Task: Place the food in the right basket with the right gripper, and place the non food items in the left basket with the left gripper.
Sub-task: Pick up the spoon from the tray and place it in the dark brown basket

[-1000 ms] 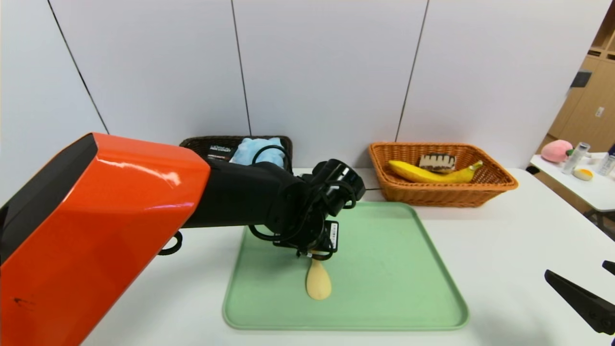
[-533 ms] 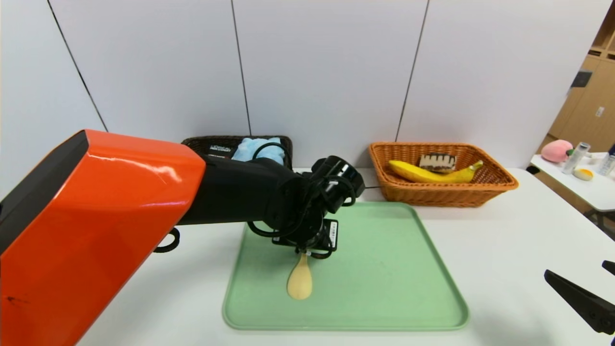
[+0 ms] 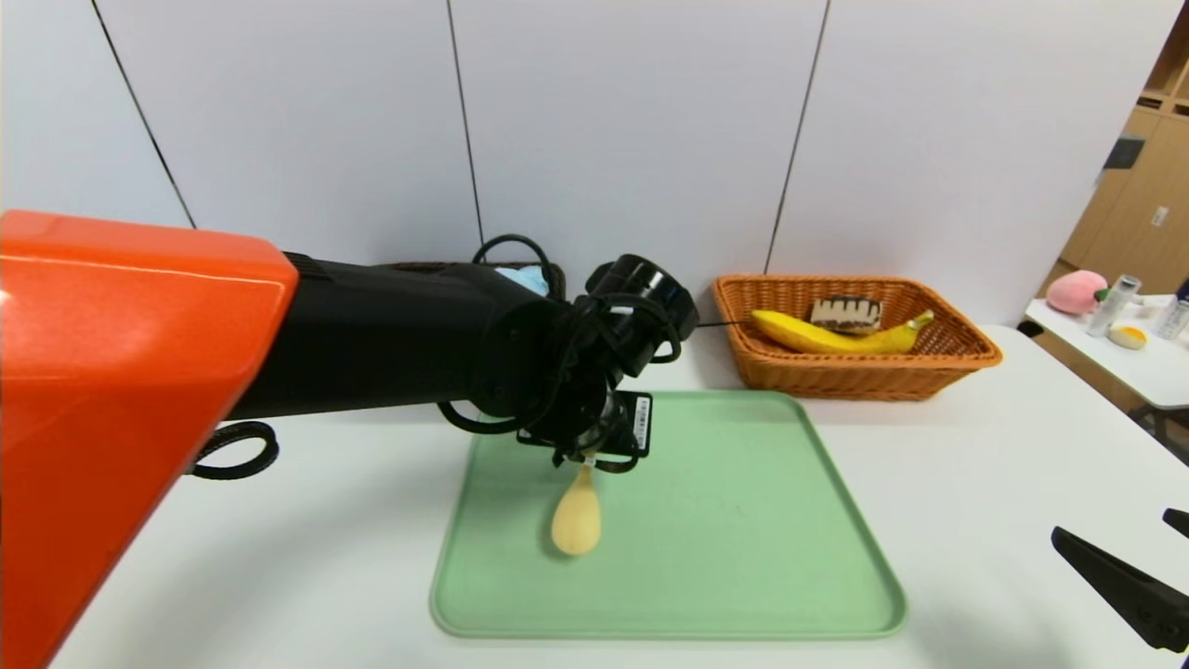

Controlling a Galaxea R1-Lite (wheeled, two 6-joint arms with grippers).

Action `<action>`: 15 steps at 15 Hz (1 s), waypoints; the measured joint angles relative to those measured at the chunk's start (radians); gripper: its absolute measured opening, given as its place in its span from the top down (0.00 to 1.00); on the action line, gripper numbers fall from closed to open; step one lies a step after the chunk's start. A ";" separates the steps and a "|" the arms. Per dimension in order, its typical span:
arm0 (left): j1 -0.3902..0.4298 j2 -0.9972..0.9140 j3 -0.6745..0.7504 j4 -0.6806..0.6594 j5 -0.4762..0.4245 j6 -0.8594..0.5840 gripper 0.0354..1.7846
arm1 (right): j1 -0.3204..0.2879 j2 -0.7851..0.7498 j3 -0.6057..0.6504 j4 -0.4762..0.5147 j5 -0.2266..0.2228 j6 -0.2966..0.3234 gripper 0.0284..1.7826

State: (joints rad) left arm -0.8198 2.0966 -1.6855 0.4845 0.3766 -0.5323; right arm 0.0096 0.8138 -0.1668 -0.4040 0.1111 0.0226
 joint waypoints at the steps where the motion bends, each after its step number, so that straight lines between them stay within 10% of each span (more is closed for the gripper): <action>1: 0.002 -0.025 -0.001 0.000 0.000 0.011 0.94 | 0.000 -0.001 0.001 0.000 0.000 0.000 0.04; 5: 0.071 -0.151 -0.071 -0.006 0.000 0.094 0.94 | 0.000 -0.008 0.005 -0.001 -0.001 0.000 0.04; 9: 0.317 -0.201 -0.207 -0.058 0.003 0.303 0.94 | -0.001 -0.024 0.007 0.002 -0.001 -0.001 0.04; 15: 0.599 -0.164 -0.141 -0.525 0.000 0.631 0.94 | -0.001 -0.053 0.017 0.000 -0.003 0.000 0.04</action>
State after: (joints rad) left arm -0.2206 1.9330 -1.8270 -0.0409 0.3762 0.0989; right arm 0.0089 0.7609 -0.1496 -0.4040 0.1081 0.0230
